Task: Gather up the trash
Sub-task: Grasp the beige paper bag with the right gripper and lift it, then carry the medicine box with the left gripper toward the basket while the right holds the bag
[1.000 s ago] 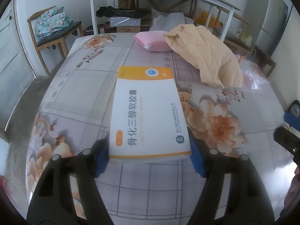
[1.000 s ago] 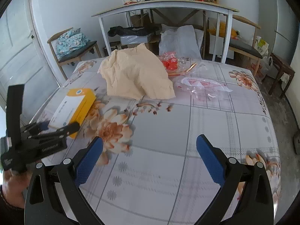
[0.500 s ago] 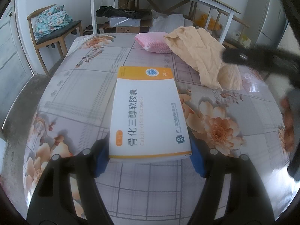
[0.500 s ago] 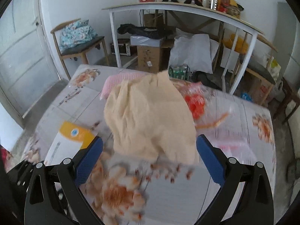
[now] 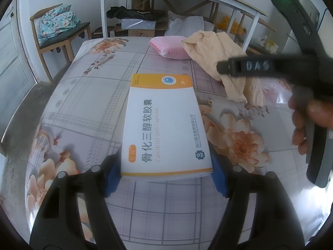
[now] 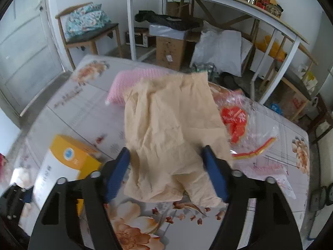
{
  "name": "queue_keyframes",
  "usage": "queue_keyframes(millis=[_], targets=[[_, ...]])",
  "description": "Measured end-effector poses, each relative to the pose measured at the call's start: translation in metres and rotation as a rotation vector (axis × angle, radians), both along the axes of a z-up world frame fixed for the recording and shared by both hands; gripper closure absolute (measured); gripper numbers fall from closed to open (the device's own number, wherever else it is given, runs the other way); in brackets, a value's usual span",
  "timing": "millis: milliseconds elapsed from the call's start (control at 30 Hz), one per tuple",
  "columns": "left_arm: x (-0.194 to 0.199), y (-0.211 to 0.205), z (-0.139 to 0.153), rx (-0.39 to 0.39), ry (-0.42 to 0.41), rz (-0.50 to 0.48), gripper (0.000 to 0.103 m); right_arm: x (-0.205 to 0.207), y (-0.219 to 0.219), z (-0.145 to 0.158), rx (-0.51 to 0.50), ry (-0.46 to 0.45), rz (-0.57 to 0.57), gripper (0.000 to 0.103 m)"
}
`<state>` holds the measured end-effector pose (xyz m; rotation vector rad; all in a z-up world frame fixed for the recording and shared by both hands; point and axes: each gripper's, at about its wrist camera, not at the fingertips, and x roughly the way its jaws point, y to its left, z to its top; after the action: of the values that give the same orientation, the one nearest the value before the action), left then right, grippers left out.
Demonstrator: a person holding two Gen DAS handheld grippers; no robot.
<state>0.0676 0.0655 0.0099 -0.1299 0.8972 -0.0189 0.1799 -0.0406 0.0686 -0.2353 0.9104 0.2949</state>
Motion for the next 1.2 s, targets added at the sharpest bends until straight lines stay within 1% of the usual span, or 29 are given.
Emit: queue_keyframes(millis=[33, 133, 200, 300, 333, 367, 433, 567, 700, 800, 933, 1000, 1100, 1200], targets=[[0.0, 0.0, 0.0, 0.002, 0.0, 0.0, 0.035, -0.001, 0.001, -0.002, -0.005, 0.002, 0.002, 0.043], [0.001, 0.0, 0.0, 0.0, 0.0, 0.0, 0.035, -0.007, 0.002, -0.002, -0.005, -0.012, 0.011, 0.044], [0.001, -0.001, 0.0, 0.004, 0.001, 0.0, 0.035, -0.011, 0.001, 0.0, 0.012, -0.02, 0.017, 0.047], [0.0, 0.0, 0.0, 0.002, 0.0, 0.0, 0.035, -0.017, -0.003, 0.008, 0.048, -0.038, 0.01, 0.057], [0.0, 0.0, 0.0, 0.001, 0.0, -0.001, 0.035, -0.019, -0.005, 0.013, 0.067, -0.046, 0.008, 0.066], [0.0, 0.0, 0.0, 0.001, 0.0, 0.0, 0.035, -0.021, -0.005, 0.016, 0.076, -0.049, 0.009, 0.081], [0.0, 0.0, 0.0, 0.001, 0.0, 0.0, 0.035, -0.024, -0.005, 0.023, 0.082, -0.038, 0.018, 0.097], [0.0, 0.0, 0.0, -0.002, 0.0, 0.0, 0.035, -0.036, -0.009, 0.018, 0.086, -0.011, 0.041, 0.098], [0.0, 0.0, 0.0, -0.004, -0.001, 0.0, 0.035, -0.051, -0.02, 0.017, 0.125, -0.014, 0.039, 0.099], [0.0, -0.001, 0.0, -0.006, -0.002, 0.0, 0.035, -0.066, -0.03, 0.024, 0.16, -0.034, 0.035, 0.099], [-0.001, 0.001, 0.0, -0.021, -0.007, 0.003, 0.035, -0.096, -0.052, 0.043, 0.214, -0.097, -0.003, 0.099], [-0.002, 0.002, 0.0, -0.028, -0.009, 0.009, 0.035, -0.113, -0.063, 0.048, 0.231, -0.117, -0.024, 0.099], [-0.002, 0.003, 0.0, -0.033, -0.012, 0.011, 0.035, -0.136, -0.076, 0.048, 0.224, -0.132, -0.055, 0.099], [-0.003, 0.007, 0.001, -0.048, -0.016, 0.023, 0.035, -0.154, -0.087, 0.042, 0.217, -0.123, -0.09, 0.099]])
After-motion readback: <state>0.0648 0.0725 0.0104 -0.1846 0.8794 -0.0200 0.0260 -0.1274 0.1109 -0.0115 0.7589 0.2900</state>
